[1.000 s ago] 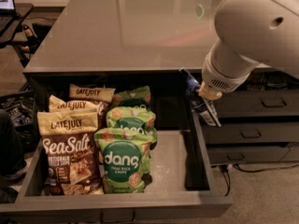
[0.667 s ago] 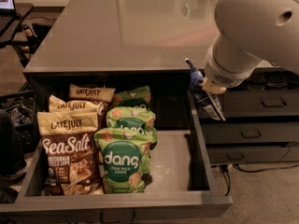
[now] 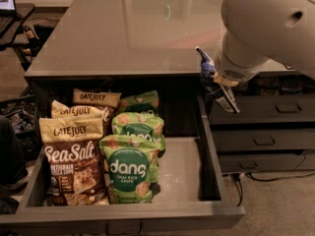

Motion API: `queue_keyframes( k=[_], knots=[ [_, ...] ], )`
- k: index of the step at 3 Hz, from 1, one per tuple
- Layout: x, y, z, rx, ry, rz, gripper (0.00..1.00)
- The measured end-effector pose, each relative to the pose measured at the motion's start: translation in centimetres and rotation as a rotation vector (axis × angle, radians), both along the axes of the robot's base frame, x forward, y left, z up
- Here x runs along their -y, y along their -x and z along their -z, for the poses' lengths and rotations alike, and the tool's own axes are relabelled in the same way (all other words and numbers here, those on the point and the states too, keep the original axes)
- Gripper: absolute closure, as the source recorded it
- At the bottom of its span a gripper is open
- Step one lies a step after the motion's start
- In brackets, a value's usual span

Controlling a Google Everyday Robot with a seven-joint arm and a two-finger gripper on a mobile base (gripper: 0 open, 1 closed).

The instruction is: Pick blue chip bag from top drawer and place on counter

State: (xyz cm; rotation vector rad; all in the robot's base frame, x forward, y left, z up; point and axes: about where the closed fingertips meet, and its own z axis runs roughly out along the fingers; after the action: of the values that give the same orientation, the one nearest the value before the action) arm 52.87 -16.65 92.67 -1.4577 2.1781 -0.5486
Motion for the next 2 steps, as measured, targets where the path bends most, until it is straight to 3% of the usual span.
queue_keyframes(
  k=[2],
  knots=[
    [-1.0, -7.2, -0.3, 0.098, -0.001, -0.078, 1.0]
  ],
)
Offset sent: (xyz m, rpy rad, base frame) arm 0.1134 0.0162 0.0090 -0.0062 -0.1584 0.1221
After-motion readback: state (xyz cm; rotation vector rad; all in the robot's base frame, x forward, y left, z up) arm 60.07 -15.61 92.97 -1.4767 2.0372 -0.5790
